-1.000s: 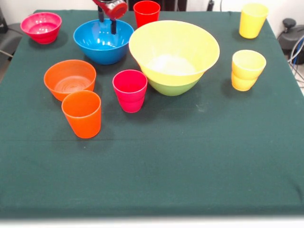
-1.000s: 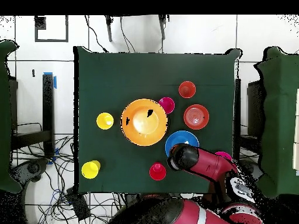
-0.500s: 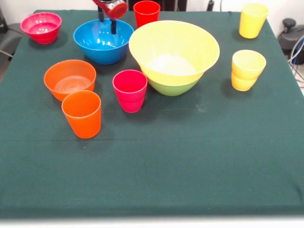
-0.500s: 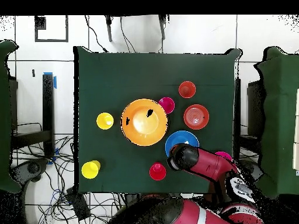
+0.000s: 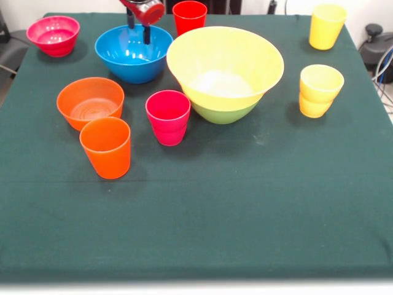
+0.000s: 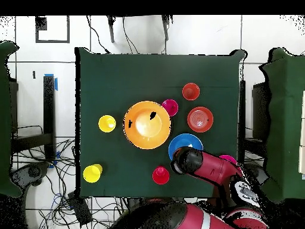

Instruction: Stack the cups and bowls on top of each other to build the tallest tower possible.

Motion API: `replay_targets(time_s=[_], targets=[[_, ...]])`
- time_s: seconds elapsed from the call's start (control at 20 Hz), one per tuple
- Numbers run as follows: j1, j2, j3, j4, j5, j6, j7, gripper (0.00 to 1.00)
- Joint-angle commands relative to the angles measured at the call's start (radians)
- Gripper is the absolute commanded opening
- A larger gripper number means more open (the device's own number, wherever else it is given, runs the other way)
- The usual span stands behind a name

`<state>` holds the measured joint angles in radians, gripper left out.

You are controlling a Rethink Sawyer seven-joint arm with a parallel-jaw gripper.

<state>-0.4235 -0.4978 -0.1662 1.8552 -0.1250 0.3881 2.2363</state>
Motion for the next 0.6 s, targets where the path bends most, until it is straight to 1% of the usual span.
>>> replay_targets(time_s=[0.05,0.3,0.45,0.6], targets=[[0.007,0.043,0.084,-0.039,-0.016,-0.043,0.044,1.00],[0.003,0.043,0.089,-0.031,-0.017,-0.065,0.049,1.00],[0.000,0.029,0.091,-0.011,-0.015,-0.072,0.054,1.00],[-0.035,0.010,0.101,0.028,-0.030,-0.089,0.035,1.00]])
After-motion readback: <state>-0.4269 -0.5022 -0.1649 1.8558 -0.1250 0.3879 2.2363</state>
